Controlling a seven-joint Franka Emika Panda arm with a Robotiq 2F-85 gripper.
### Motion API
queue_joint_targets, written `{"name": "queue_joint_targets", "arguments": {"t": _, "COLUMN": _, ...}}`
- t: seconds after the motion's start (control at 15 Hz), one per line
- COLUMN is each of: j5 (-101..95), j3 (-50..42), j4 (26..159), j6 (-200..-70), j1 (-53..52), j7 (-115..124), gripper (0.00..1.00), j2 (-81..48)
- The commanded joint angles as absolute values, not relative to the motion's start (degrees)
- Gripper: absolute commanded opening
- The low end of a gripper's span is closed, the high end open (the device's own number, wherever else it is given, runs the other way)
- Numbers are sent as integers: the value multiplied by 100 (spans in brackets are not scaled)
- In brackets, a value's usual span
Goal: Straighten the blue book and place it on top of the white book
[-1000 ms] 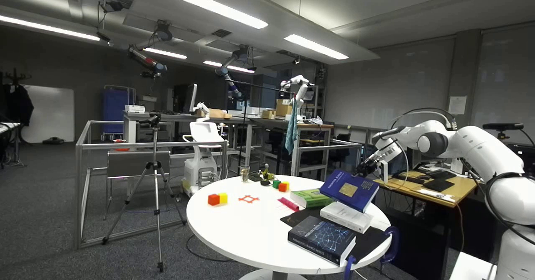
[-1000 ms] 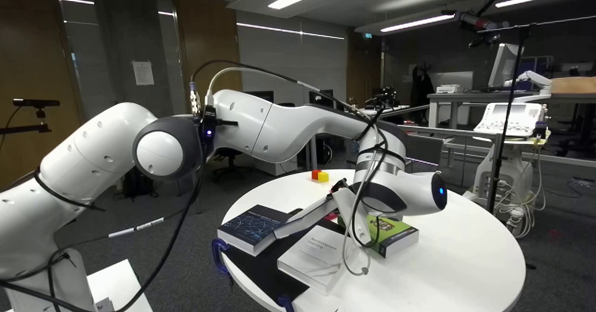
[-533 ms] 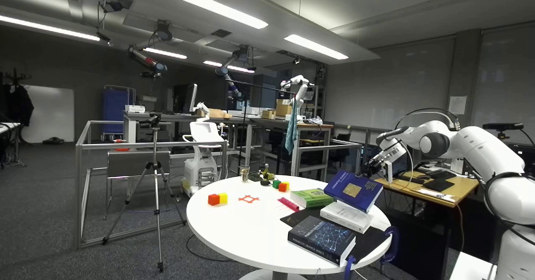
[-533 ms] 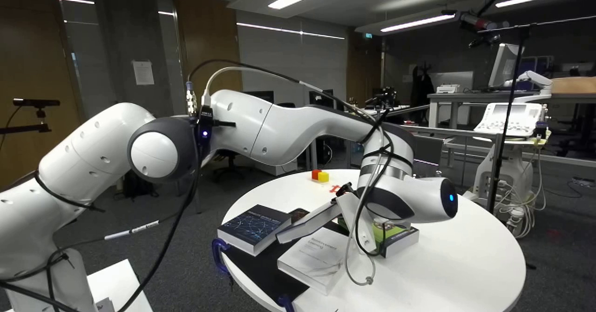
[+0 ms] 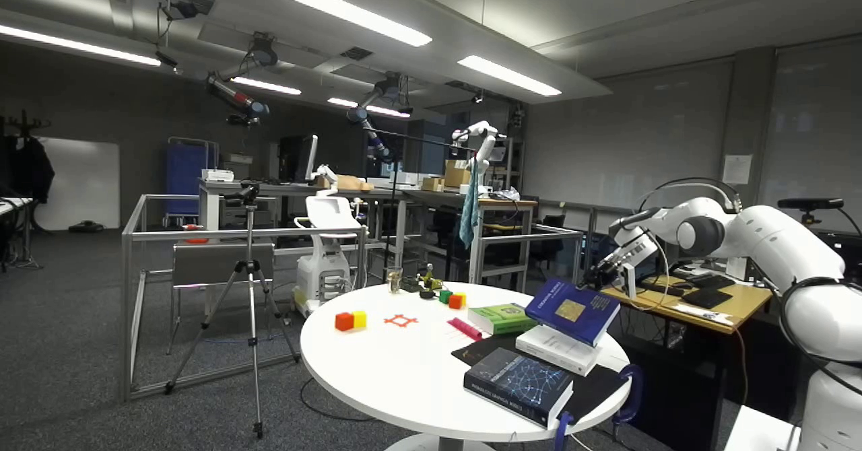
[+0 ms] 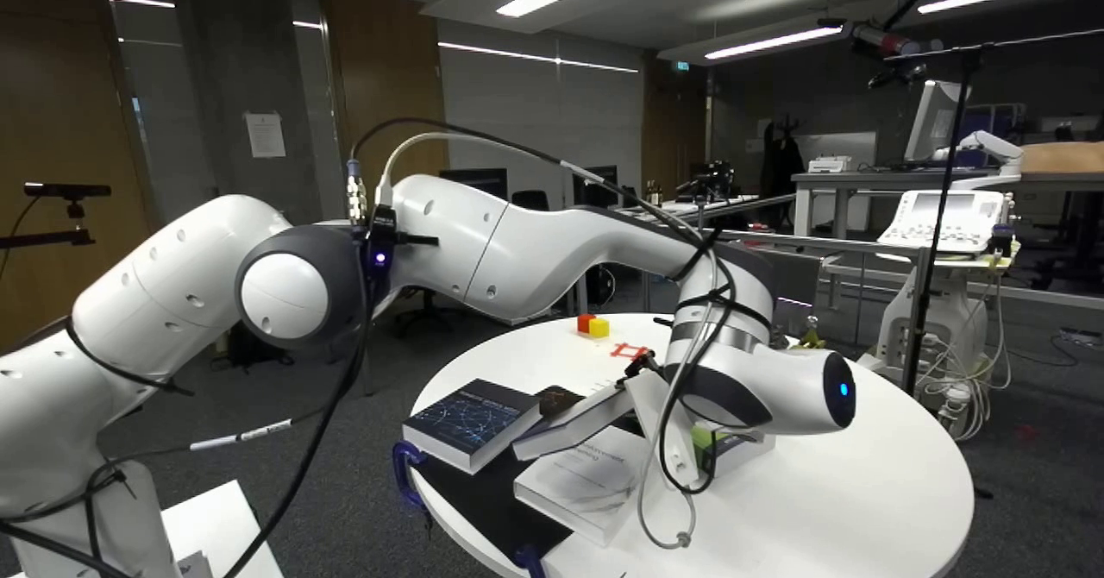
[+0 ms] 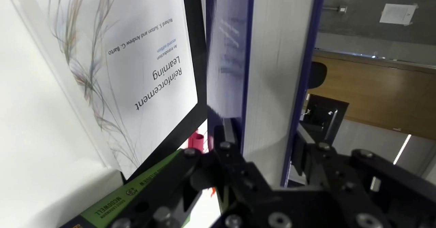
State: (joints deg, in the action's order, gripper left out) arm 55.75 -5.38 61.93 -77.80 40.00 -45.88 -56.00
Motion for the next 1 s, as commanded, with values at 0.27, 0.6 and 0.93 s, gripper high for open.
{"name": "queue_joint_targets", "arguments": {"t": 0.27, "j5": 5412, "j3": -504, "j4": 5998, "j6": -7267, "j1": 4148, "j7": -4471, "gripper": 18, "j2": -5720}}
{"name": "queue_joint_targets", "arguments": {"t": 0.6, "j5": 5340, "j3": -460, "j4": 5952, "j6": -7272, "j1": 4162, "j7": -4557, "gripper": 18, "j2": -5855}}
{"name": "queue_joint_targets", "arguments": {"t": 0.93, "j5": 5382, "j3": -384, "j4": 5840, "j6": -7342, "j1": 4127, "j7": -4815, "gripper": 18, "j2": -5956}}
